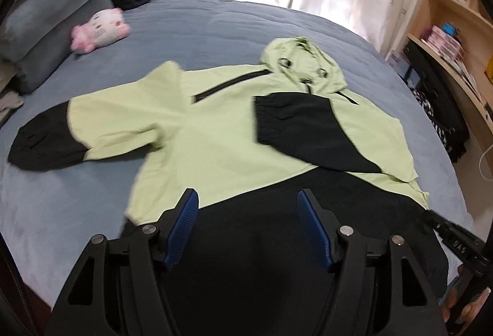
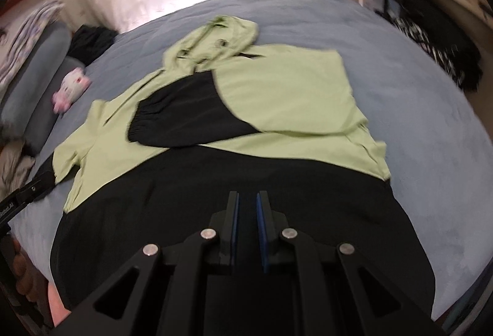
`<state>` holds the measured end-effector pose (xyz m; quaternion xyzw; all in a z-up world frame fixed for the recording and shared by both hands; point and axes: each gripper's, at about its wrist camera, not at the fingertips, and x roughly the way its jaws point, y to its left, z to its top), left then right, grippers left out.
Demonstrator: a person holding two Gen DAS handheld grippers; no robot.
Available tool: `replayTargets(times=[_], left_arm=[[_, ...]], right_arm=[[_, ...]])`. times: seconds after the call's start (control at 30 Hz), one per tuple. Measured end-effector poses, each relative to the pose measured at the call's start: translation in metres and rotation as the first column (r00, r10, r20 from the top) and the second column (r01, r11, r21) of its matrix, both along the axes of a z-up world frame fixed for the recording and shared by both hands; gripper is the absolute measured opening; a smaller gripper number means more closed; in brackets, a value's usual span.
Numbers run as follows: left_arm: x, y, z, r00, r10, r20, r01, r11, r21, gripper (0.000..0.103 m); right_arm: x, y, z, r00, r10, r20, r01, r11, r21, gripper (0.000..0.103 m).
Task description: Fold large clothes
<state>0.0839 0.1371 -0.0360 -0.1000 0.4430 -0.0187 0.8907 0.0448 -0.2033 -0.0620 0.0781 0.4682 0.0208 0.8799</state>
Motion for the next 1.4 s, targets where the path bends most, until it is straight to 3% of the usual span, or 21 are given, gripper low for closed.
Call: replayTargets(times=[0.27,0.3,0.37,0.57,0.73,0.9,1.03,1.23,1.3,1.37,1.4], left_arm=[[-0.021,0.12,-0.008,0.985,0.171,-0.012,-0.171,0.984,-0.051,0.066],[-0.024,0.144,-0.01,0.977,0.211,-0.013,-0.211,0.975,-0.072,0.066],[-0.028,0.179,-0.013,0.964,0.266,-0.014,-0.266,0.958,-0.108,0.078],[-0.027,0.272,-0.038,0.895,0.445,-0.04,-0.447,0.892,-0.067,0.08],[-0.017,0.34,-0.074,0.87,0.484,-0.093,-0.492,0.836,-0.243,0.08],[-0.002,0.379,-0.113,0.853,0.499,-0.149,-0.514,0.761,-0.396,0.08],[0.011,0.395,-0.134,0.843,0.511,-0.165,-0.524,0.714,-0.463,0.08],[0.028,0.412,-0.145,0.823,0.548,-0.151,-0.543,0.677,-0.497,0.08],[0.033,0.418,-0.146,0.81,0.57,-0.14,-0.555,0.665,-0.5,0.068],[0.039,0.421,-0.148,0.793,0.594,-0.135,-0.582,0.672,-0.458,0.002],[0.041,0.424,-0.149,0.785,0.601,-0.147,-0.597,0.673,-0.436,0.002]], right_arm=[[0.009,0.094,0.027,0.984,0.129,0.121,-0.111,0.982,-0.15,0.011],[0.014,0.106,0.028,0.982,0.144,0.125,-0.124,0.98,-0.158,0.011],[0.023,0.129,0.029,0.977,0.17,0.127,-0.149,0.976,-0.157,0.011],[0.047,0.21,0.025,0.953,0.276,0.124,-0.253,0.952,-0.173,0.011],[0.072,0.269,0.011,0.935,0.337,0.109,-0.318,0.935,-0.159,0.011],[0.107,0.312,-0.007,0.937,0.34,0.079,-0.334,0.939,-0.083,0.011],[0.125,0.342,-0.021,0.933,0.355,0.053,-0.352,0.934,-0.061,0.011],[0.132,0.363,-0.039,0.923,0.385,0.018,-0.384,0.922,-0.044,0.011],[0.134,0.363,-0.044,0.922,0.387,0.005,-0.387,0.922,-0.034,0.011],[0.136,0.362,-0.048,0.924,0.382,-0.006,-0.382,0.924,-0.025,0.011],[0.136,0.36,-0.049,0.926,0.377,-0.009,-0.377,0.926,-0.021,0.011]])
